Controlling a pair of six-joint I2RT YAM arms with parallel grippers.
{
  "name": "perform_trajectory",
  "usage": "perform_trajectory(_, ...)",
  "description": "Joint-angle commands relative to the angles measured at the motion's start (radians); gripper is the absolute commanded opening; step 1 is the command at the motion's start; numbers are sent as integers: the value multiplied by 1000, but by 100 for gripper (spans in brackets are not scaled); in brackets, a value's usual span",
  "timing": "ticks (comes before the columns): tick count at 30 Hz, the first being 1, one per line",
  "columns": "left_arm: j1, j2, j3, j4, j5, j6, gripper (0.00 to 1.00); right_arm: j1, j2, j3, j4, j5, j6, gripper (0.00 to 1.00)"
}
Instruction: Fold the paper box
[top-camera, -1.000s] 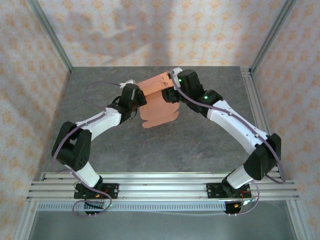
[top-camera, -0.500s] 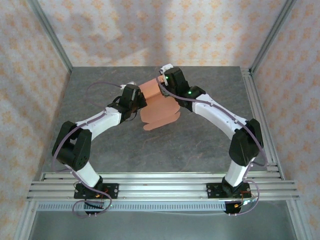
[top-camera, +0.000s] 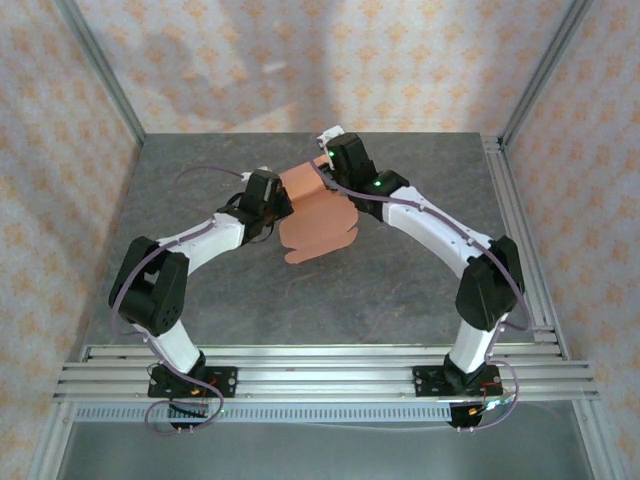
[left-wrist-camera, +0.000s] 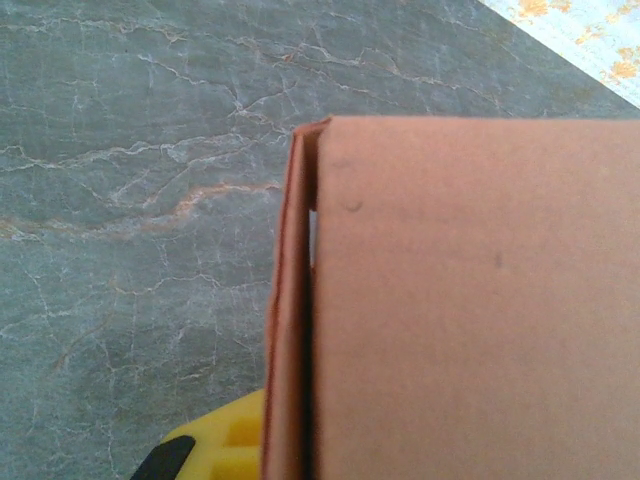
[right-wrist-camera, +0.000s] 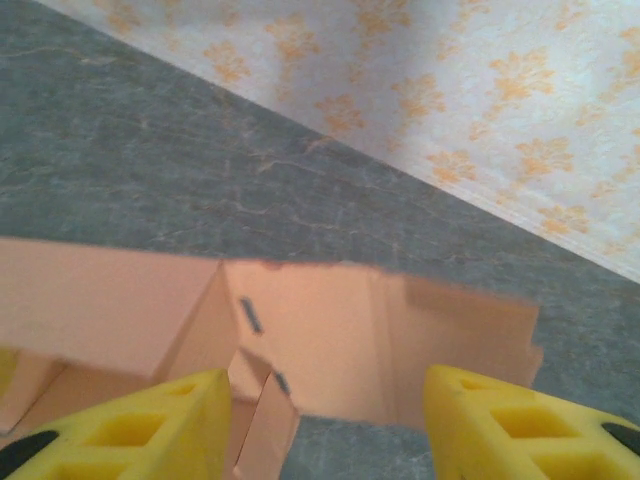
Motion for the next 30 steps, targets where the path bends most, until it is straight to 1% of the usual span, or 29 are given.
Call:
perform_trajectory(1,10,13,23,1,17,-16,0,6,-91,-33,21,-86,0,57)
perform_trajectory(3,15,15,29,-5,32,-17,0,0,-108,-42,22,-93,30,60)
perform_trajectory(4,17,16,29,-3,44,-17,0,-7,-121,-45,18,-120,45,61)
perform_trajectory(7,30,12,8,42,94,4,0,-63,-177,-66,22,-249,117,65)
perform_trajectory(10,50,11,-10,90,183,41,0,-141,-244,-103,45,-386,188,67)
perform_trajectory(14,56,-7,-38,194,309,100,0,-289,-308,-160,91,-554,312,67)
perform_trajectory(16,55,-12,-41,224,362,127,0,-351,-313,-164,79,-630,347,66)
perform_trajectory(19,54,-17,-38,241,407,166,0,-407,-307,-169,64,-696,371,64)
perform_trajectory(23,54,-25,-47,283,453,172,0,-437,-287,-162,44,-804,365,60)
perform_trajectory(28,54,-21,-38,268,440,157,0,-433,-254,-157,5,-942,321,51)
perform_trajectory(30,53,-18,-35,263,434,149,0,-419,-259,-176,12,-962,296,49)
